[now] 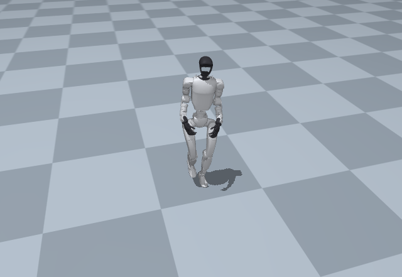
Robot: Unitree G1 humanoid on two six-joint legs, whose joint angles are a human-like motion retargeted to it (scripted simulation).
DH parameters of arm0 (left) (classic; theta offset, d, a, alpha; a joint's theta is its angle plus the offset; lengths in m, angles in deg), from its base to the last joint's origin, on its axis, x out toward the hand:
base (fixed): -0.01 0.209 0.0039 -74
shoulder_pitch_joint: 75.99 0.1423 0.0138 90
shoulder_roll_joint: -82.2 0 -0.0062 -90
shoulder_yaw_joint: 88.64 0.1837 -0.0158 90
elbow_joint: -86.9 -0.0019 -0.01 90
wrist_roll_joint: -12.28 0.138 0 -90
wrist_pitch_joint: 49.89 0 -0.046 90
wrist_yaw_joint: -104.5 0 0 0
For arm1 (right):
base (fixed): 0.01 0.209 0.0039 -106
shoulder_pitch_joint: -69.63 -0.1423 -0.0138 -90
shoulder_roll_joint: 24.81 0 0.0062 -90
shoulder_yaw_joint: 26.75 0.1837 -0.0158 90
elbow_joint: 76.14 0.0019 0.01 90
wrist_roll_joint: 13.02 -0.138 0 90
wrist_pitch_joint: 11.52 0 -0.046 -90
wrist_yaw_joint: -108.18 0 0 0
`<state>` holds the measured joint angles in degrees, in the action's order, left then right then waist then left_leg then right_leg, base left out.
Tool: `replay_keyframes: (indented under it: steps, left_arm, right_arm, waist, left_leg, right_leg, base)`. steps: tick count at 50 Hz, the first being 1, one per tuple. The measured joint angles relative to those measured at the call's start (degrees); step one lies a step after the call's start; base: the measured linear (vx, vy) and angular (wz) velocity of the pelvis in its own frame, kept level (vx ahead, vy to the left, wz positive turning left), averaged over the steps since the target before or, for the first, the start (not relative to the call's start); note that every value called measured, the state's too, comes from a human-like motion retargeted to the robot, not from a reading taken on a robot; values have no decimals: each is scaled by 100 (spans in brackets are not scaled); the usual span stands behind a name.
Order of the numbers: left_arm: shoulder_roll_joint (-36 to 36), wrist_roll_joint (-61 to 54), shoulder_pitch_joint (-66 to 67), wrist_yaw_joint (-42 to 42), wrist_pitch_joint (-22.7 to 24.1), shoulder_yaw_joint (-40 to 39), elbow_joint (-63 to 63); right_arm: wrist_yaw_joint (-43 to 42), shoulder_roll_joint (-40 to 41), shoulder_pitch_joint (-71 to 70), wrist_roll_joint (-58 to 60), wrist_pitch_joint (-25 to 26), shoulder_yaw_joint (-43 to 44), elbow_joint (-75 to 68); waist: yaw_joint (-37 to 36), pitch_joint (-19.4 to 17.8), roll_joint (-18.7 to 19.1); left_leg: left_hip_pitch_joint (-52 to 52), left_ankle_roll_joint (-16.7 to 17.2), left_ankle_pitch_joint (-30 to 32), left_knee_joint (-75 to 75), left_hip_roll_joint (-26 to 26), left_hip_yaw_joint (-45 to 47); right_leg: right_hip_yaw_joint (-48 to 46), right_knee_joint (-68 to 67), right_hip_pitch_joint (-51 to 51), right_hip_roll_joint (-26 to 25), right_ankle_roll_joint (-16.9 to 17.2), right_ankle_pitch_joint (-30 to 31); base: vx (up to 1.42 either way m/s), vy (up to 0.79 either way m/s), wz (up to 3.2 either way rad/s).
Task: Walk run
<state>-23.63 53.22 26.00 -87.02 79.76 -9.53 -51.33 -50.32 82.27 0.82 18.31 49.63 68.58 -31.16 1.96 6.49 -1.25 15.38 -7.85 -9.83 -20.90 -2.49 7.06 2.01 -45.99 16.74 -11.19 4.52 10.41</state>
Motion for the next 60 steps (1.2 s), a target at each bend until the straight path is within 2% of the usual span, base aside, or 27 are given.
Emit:
replay_keyframes:
  steps: [4,9,10,12,13,14,15,16,17,19,23,26,30,33,35,37,40,42,43,44,47,49,50,53,56,58,60]
  left_arm:
    - [139,-429,31,18,-16,393,208]
    - [759,89,218,152,-22,1134,516]
    - [904,261,241,151,-13,1250,546]
    - [1139,600,247,165,-5,1364,507]
    - [1222,782,283,166,0,1326,460]
    - [1256,1029,381,141,10,1232,371]
    - [1265,1308,510,105,21,1110,261]
    - [1169,1685,398,30,-47,1003,117]
    - [1044,2018,315,-85,-128,879,-6]
    - [710,2402,312,-473,-330,619,-133]
    - [377,2328,488,-774,-555,572,-32]
    - [375,1855,562,-231,-539,620,224]
    - [525,1431,493,246,-282,731,512]
    - [611,1588,420,116,-433,799,557]
    - [616,1781,379,-97,-579,789,493]
    - [560,1953,369,-346,-696,672,407]
    - [228,2035,438,-532,-854,306,259]
    - [116,1661,315,-1084,-758,50,193]
    - [83,1598,299,-1255,-869,47,148]
    - [55,1573,300,-1360,-978,101,143]
    - [96,1799,393,-1347,-1078,351,166]
    - [164,1982,449,-1228,-1043,513,118]
    - [193,2008,468,-1196,-1000,589,91]
    - [276,2032,468,-1132,-934,735,43]
    - [387,2116,411,-1090,-927,818,14]
    - [465,2185,394,-1072,-913,843,9]
    - [497,2228,366,-992,-927,829,13]
  right_arm:
    - [-603,-128,211,-875,-455,119,447]
    - [-1178,-485,265,-493,-521,202,652]
    - [-1225,-512,246,-331,-432,191,653]
    - [-1135,-474,227,-157,-283,124,698]
    - [-1056,-445,252,-140,-225,17,738]
    - [-1001,-414,337,-149,-183,-121,741]
    - [-957,-384,454,-171,-150,-275,724]
    - [-845,-320,342,-170,-150,-86,637]
    - [-740,-279,240,-170,-113,43,548]
    - [-557,-307,113,-135,110,17,363]
    - [-239,-495,-5,166,332,-72,37]
    - [-162,-674,-45,502,248,-265,-52]
    - [-339,-854,-60,1002,25,-421,3]
    - [-316,-935,-164,1043,-143,-560,-117]
    - [-67,-984,-278,905,-176,-680,-315]
    - [410,-1034,-481,719,-35,-708,-469]
    - [798,-983,-620,910,185,-484,-467]
    - [453,-941,-684,1006,307,-339,-365]
    - [243,-902,-686,953,355,-293,-342]
    - [54,-927,-663,877,367,-281,-314]
    - [-180,-994,-497,692,317,-159,-193]
    - [-192,-921,-370,494,182,24,-104]
    - [-226,-881,-311,347,82,92,-47]
    - [-561,-874,-201,107,-308,86,196]
    - [-941,-942,-111,437,-488,-49,377]
    - [-1022,-938,-72,783,-437,-166,374]
    - [-1082,-914,-127,1053,-222,-272,294]
  waist:
    - [589,-22,280]
    - [1199,-47,403]
    - [1192,-49,379]
    - [1444,-107,199]
    - [1483,-62,164]
    - [1333,-84,268]
    - [1088,-139,443]
    - [1071,-240,526]
    - [1037,-279,532]
    - [871,-124,258]
    - [461,-38,-61]
    - [-64,-15,-294]
    - [-572,-116,-265]
    - [-650,-143,-188]
    - [-704,-125,-93]
    - [-814,-58,-343]
    - [-803,-29,-240]
    - [-675,-57,92]
    - [-690,-2,340]
    - [-785,50,536]
    - [-831,149,793]
    - [-583,202,825]
    - [-431,231,858]
    - [-17,217,757]
    - [232,100,532]
    - [369,-51,479]
    - [377,-265,467]
  left_leg:
    - [-918,447,1351,770,41,-168]
    - [-1886,904,2912,910,215,63]
    - [-2047,1019,3151,811,255,174]
    - [-2097,1441,3629,-7,218,-77]
    - [-1928,1757,3895,-629,198,-267]
    - [-1722,1948,3983,-1553,375,-250]
    - [-1497,2075,3983,-2626,652,-130]
    - [-1125,2129,3983,-3351,747,-525]
    - [-776,2037,3893,-3855,803,-705]
    - [-237,1330,3295,-3860,697,-261]
    - [680,437,2157,-2794,232,191]
    - [1039,99,1659,-1077,18,737]
    - [1101,-235,1218,1203,-555,889]
    - [1052,118,685,1713,-507,1912]
    - [925,-372,888,1523,-372,2515]
    - [783,-715,657,805,103,2637]
    - [1522,-715,7,-413,-199,491]
    - [1375,-715,-259,-865,180,671]
    - [1112,-715,-328,-776,327,655]
    - [907,-715,-364,-676,400,632]
    - [494,-715,-101,-252,111,303]
    - [228,-715,334,129,-161,100]
    - [81,-715,542,320,-282,-43]
    - [-208,-661,889,530,-794,-793]
    - [-440,-601,1017,436,-1199,-1455]
    - [-605,-498,882,18,-1293,-2062]
    - [-765,-338,470,-699,-1285,-2701]
  right_leg:
    - [-470,1885,570,809,-162,-444]
    - [396,4096,691,1006,-252,-1304]
    - [384,4252,661,1101,-213,-1349]
    - [10,3881,628,1366,-269,-585]
    - [-312,3528,674,1387,-733,-429]
    - [-51,3123,573,955,-953,-598]
    - [501,2692,398,295,-1051,-930]
    - [170,2545,356,412,-976,-1058]
    - [-24,2485,272,522,-938,-1165]
    - [143,2712,-57,672,-1005,-1242]
    - [115,3383,-696,863,-934,-821]
    - [-291,3897,-1184,986,-759,-321]
    - [-424,4155,-1760,704,-724,-114]
    - [-680,4012,-2120,466,-887,-139]
    - [-587,3671,-2254,230,-813,96]
    - [-792,3187,-2362,309,-606,842]
    - [-1417,1257,-1840,390,548,1959]
    - [-490,179,-1262,-275,1030,1835]
    - [37,-14,-1045,-802,1006,1463]
    - [159,-88,-870,-835,779,1159]
    - [40,211,-423,26,-1,434]
    - [109,814,-201,610,-117,51]
    - [31,1212,-104,896,-110,-73]
    - [1108,2705,-46,827,315,-456]
    - [2119,3843,-93,1086,775,-919]
    - [3306,4270,-439,850,1012,-1150]
    - [3488,4464,-785,625,1048,-868]
  base:
    - [112,-25,68]
    - [118,-32,70]
    - [105,-41,46]
    - [105,-49,83]
    - [128,-70,-1]
    - [158,-89,-100]
    - [145,-79,-46]
    - [117,-59,39]
    - [88,-40,111]
    - [103,-34,2]
    - [91,-14,-27]
    - [80,-22,-75]
    - [84,-18,-23]
    - [102,-18,28]
    - [95,-38,-5]
    - [121,-97,-36]
    - [98,-5,30]
    - [79,32,120]
    - [83,32,123]
    - [79,37,77]
    - [59,36,155]
    - [63,30,295]
    - [45,23,333]
    - [46,8,354]
    - [43,-4,340]
    - [62,-24,336]
    - [53,-26,299]
